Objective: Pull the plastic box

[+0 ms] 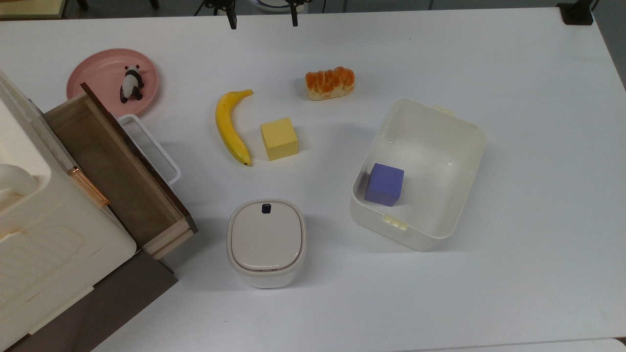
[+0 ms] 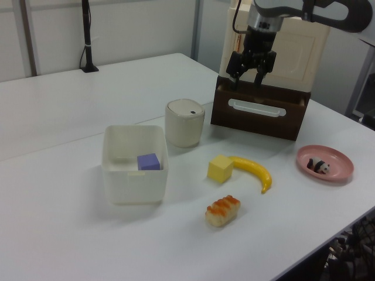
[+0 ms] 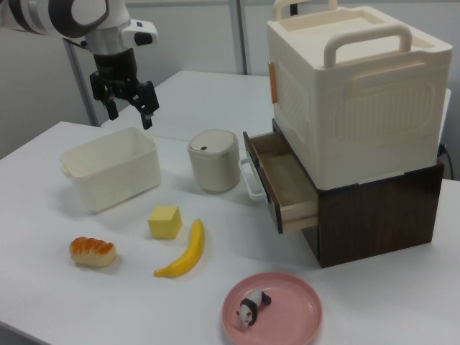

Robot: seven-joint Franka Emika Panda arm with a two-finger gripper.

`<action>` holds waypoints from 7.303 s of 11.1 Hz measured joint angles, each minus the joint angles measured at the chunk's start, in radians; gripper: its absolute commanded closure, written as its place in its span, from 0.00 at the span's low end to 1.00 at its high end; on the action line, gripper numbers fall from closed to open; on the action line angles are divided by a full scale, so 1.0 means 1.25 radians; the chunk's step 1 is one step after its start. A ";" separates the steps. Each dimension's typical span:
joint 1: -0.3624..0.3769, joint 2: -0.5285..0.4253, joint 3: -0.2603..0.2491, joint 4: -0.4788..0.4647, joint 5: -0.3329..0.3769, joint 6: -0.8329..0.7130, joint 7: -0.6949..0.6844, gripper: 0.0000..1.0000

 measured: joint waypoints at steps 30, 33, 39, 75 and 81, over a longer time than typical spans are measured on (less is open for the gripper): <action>0.114 0.337 0.170 -0.002 -0.120 0.474 -0.539 0.00; 0.114 0.351 0.175 0.002 -0.133 0.477 -0.541 0.00; 0.111 0.325 0.175 -0.042 -0.155 0.477 -0.561 0.00; -0.053 -0.037 0.011 -0.007 -0.123 -0.048 0.063 0.00; -0.023 -0.039 -0.008 -0.003 -0.107 -0.049 -0.036 0.00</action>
